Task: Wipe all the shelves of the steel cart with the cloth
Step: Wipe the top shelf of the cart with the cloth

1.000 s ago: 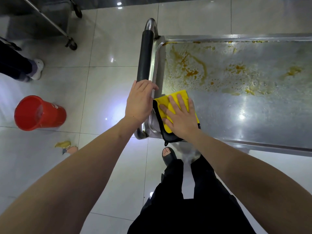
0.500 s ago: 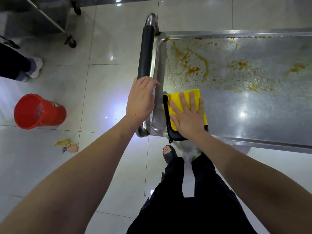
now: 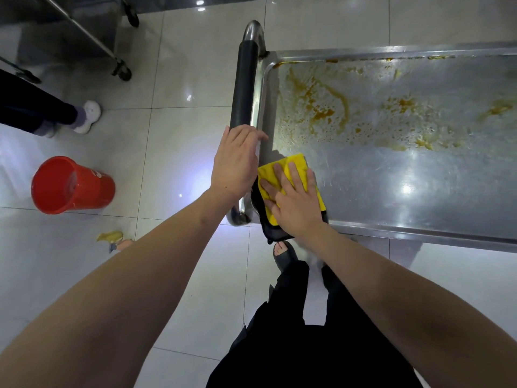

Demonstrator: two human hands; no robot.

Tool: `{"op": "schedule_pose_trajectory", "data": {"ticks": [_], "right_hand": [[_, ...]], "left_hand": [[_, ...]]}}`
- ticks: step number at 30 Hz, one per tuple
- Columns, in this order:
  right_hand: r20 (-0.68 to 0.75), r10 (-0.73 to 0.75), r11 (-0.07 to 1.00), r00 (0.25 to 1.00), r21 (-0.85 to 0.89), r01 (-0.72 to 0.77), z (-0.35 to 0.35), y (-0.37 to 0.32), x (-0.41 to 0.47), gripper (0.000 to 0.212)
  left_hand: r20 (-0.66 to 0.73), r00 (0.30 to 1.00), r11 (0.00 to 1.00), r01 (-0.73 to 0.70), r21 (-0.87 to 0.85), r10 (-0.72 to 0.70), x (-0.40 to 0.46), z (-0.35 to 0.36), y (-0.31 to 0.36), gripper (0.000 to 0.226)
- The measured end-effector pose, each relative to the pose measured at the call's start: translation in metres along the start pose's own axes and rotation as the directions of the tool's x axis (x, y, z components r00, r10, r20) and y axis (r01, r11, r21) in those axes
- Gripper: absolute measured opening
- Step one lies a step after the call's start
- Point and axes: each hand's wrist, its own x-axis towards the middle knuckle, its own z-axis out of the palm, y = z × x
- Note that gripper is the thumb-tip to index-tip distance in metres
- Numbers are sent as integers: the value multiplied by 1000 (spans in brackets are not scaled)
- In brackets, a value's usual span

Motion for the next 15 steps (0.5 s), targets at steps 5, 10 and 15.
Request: {"op": "schedule_pose_trajectory", "data": {"ticks": [5, 10, 15], "right_hand": [[-65, -15, 1000, 998, 8, 15, 1, 37, -21, 51], [-68, 58, 998, 996, 14, -58, -1, 39, -17, 52], [-43, 159, 987, 986, 30, -158, -3, 9, -3, 56]], "left_hand": [[-6, 1000, 1000, 5, -8, -5, -2, 0, 2, 53], [-14, 1000, 1000, 13, -5, -13, -1, -1, 2, 53], [-38, 999, 1000, 8, -18, -8, -2, -3, 5, 54]]}}
